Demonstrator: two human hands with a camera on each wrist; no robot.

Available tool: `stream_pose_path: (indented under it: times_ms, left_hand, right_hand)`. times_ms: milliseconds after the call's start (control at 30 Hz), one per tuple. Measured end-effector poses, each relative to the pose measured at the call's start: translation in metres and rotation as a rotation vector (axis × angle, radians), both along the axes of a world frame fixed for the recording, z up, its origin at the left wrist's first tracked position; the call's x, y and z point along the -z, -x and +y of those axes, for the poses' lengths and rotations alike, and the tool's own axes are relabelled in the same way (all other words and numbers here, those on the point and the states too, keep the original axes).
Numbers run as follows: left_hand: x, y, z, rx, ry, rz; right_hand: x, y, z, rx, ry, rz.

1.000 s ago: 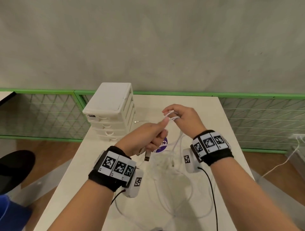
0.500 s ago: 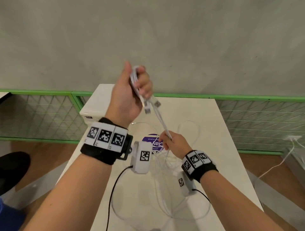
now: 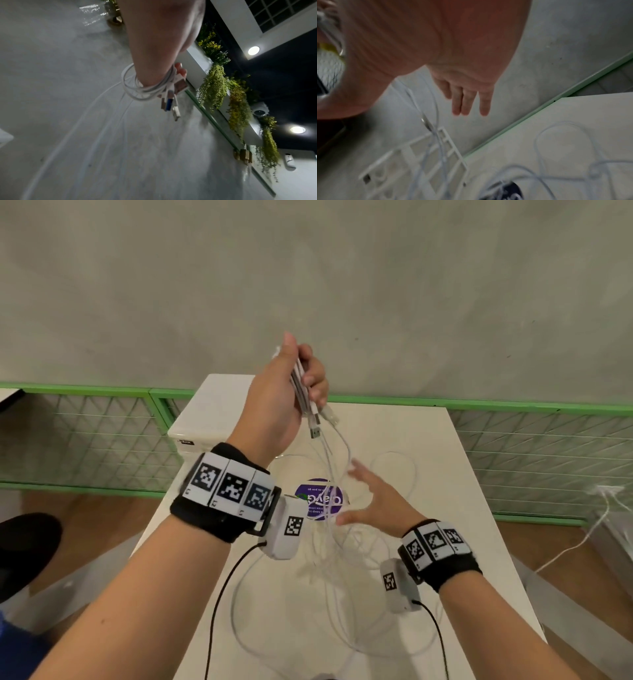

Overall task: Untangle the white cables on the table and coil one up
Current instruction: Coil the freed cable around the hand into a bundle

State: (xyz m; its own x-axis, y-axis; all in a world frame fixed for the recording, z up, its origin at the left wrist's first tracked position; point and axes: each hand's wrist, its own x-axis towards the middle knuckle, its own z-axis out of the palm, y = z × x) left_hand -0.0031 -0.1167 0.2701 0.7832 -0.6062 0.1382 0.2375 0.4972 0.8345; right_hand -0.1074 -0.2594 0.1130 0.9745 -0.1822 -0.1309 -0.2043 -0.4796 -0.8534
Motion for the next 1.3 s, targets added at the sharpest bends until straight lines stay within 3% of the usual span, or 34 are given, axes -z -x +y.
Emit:
stream_pose_path:
  times_ms: [200, 300, 333, 433, 533, 633, 733, 833, 867, 967, 1033, 1233, 1300]
  left_hand:
    - [0.009, 0.024, -0.015, 0.318, -0.053, 0.103]
    - [0.006, 0.031, -0.021, 0.417, -0.070, 0.086]
    - [0.003, 0.031, -0.021, 0.406, -0.054, 0.080]
    - [-0.006, 0.022, -0.019, 0.213, 0.044, 0.049]
    - [-0.001, -0.003, -0.013, -0.087, 0.038, -0.075]
    - [0.023, -0.022, -0.006, -0.369, -0.223, -0.379]
    - [0.049, -0.027, -0.002, -0.451, -0.573, -0.666]
    - [0.057, -0.013, -0.007, -0.146, -1.019, -0.816]
    - [0.059, -0.007, -0.007, -0.018, -1.093, -0.829]
    - [0.064, 0.007, -0.005, 0.301, -0.949, -0.571]
    - [0.063, 0.013, -0.003, 0.425, -0.838, -0.430]
    - [0.052, 0.022, 0.004, 0.522, -0.745, -0.308]
    - [0.051, 0.021, 0.008, 0.544, -0.703, -0.280]
  right_hand:
    - [-0.036, -0.051, 0.018, 0.123, -0.087, -0.397]
    - [-0.038, -0.069, 0.027, 0.105, 0.023, -0.401]
    - [-0.039, -0.068, 0.030, 0.112, -0.021, -0.384]
    - [-0.031, -0.051, 0.037, 0.114, -0.265, -0.306]
    - [-0.014, -0.029, 0.040, 0.057, -0.170, -0.263]
    - [-0.006, -0.013, 0.041, 0.012, -0.066, -0.287]
    - [-0.013, 0.001, 0.036, -0.056, 0.036, -0.319]
    - [-0.032, 0.007, 0.026, -0.038, 0.087, -0.450]
    - [-0.039, 0.008, 0.022, -0.021, 0.088, -0.507]
    - [-0.053, 0.005, 0.006, 0.070, 0.069, -0.590]
    - [-0.055, 0.001, -0.003, 0.119, 0.050, -0.562]
    - [-0.045, -0.006, -0.002, 0.084, 0.160, -0.608]
    - [-0.041, -0.009, 0.000, 0.099, 0.097, -0.606]
